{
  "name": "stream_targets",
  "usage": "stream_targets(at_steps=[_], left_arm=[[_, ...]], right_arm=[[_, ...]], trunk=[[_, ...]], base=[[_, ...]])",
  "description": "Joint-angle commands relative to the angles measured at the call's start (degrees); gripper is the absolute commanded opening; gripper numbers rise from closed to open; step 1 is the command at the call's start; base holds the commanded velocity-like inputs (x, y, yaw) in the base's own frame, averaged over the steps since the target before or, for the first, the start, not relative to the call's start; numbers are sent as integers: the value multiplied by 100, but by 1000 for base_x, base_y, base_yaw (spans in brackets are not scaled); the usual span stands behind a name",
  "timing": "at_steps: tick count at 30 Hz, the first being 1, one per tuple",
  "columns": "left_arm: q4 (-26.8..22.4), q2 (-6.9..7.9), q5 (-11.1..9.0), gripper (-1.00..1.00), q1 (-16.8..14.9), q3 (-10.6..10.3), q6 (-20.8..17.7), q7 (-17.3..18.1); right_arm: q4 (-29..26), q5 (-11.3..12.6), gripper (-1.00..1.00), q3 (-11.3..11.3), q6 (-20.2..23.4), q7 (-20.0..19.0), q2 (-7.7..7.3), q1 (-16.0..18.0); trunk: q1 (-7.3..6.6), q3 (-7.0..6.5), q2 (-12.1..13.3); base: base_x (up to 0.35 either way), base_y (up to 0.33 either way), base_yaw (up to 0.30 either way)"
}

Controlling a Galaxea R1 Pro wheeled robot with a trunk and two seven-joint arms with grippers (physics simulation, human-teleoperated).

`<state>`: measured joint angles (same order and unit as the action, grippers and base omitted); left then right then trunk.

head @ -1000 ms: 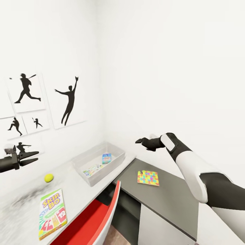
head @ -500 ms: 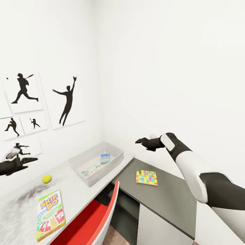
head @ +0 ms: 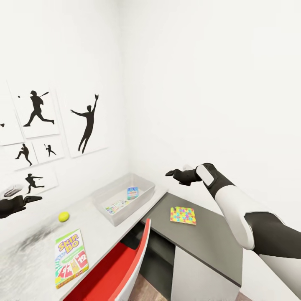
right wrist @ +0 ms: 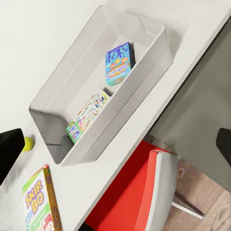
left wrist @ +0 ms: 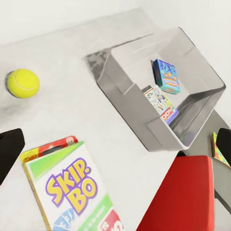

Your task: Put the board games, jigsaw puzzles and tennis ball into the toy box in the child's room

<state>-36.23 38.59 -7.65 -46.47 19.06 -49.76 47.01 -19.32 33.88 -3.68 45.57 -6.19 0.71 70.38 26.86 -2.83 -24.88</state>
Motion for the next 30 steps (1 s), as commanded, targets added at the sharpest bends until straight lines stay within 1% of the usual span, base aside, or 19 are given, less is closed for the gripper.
stream_targets(at_steps=[1, 8, 13, 15, 19, 22, 23, 26, 28, 29, 30], left_arm=[[2, 0, -17, 100, -2, 11, -33, 4], [2, 0, -17, 100, -3, 17, -36, -4], [2, 0, -11, 100, -3, 20, -34, -16], [2, 0, -9, 100, -3, 20, -34, -20], [2, 0, -2, 100, -3, 22, -33, -30], [2, 0, 0, 100, -3, 32, -28, -33], [4, 0, 0, 100, -3, 34, -29, -33], [3, 0, 0, 100, -3, 33, -31, -33], [2, 0, 1, 100, -3, 31, -27, -34], [2, 0, 1, 100, -3, 30, -27, -34], [2, 0, 1, 100, -3, 29, -26, -34]], right_arm=[[-2, -39, 100, -27, 0, -41, -3, 2], [-2, -33, 100, -27, -92, -37, -1, 2], [-2, -33, 100, -33, -106, -33, 1, 2], [-2, -36, 100, -39, -108, -29, 24, 2], [-5, -65, 100, -59, -99, -17, 144, 2], [-26, -84, 100, -68, -87, -40, 329, -10], [-81, -84, 100, -64, -86, -48, 369, -51], [-341, -64, 100, -49, -80, -80, 379, -261], [-846, -43, 100, -33, -40, -166, 363, -581], [-999, -39, 100, -30, -24, -192, 359, -656], [-1308, -33, 100, -26, 27, -237, 353, -793]], trunk=[[2, 3, -4], [2, 3, -4], [2, 3, -4], [2, 3, -4], [2, 3, -4], [2, 3, -4], [2, 3, -4], [2, 3, -4], [2, 3, -4], [2, 3, -4], [2, 3, -4]], base=[[-34, 32, 0], [-123, 109, 0], [-31, 61, 0], [-8, 160, 0], [-3, 96, 0], [-1, 24, 0], [-15, 57, 0], [-53, 137, 0], [-48, 118, 0], [-30, 74, 0], [-24, 54, 0]])
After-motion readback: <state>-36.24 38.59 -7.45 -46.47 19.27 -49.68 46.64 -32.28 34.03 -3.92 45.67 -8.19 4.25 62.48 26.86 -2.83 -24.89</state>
